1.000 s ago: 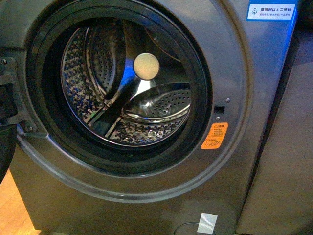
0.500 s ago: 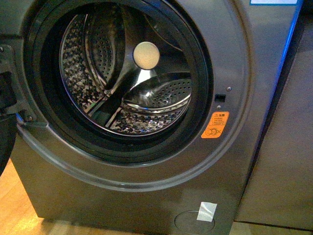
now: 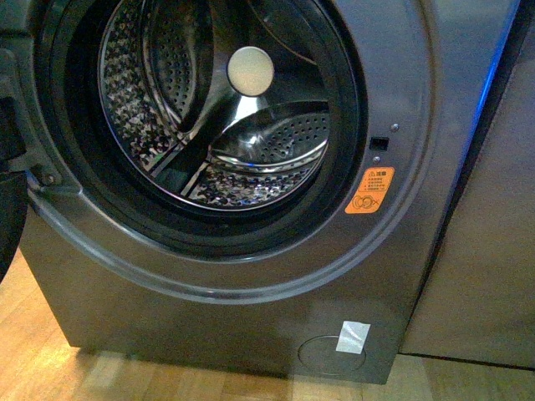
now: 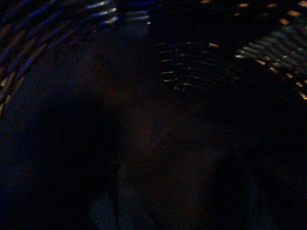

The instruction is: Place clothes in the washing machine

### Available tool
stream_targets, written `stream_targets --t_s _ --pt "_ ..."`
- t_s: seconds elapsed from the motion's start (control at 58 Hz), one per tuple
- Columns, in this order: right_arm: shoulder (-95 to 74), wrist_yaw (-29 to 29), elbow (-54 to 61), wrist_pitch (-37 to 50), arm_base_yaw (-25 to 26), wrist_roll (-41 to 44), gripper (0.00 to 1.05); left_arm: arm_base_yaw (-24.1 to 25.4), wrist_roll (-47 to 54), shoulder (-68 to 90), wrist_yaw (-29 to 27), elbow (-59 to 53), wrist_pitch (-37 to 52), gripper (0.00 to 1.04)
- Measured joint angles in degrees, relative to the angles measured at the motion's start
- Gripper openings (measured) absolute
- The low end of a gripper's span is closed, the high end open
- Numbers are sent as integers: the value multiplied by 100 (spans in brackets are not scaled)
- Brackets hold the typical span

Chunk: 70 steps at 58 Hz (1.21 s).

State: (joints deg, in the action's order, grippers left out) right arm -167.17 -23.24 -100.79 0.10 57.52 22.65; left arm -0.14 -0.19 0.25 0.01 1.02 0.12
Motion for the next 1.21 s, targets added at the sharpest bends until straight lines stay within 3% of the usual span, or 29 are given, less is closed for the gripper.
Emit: stream_targets --t_s 0.259,0.707,1.086,1.207 --pt "-809 225 -505 116 81 101 97 0 0 0 0 0 0 98" --pt "-1082 382 -398 555 109 374 97 0 0 0 0 0 0 98" --pt "-874 511 61 1504 177 -192 42 0 0 0 0 0 0 98" --pt "-387 205 774 2059 212 -533 16 0 -2 0 0 0 0 98"
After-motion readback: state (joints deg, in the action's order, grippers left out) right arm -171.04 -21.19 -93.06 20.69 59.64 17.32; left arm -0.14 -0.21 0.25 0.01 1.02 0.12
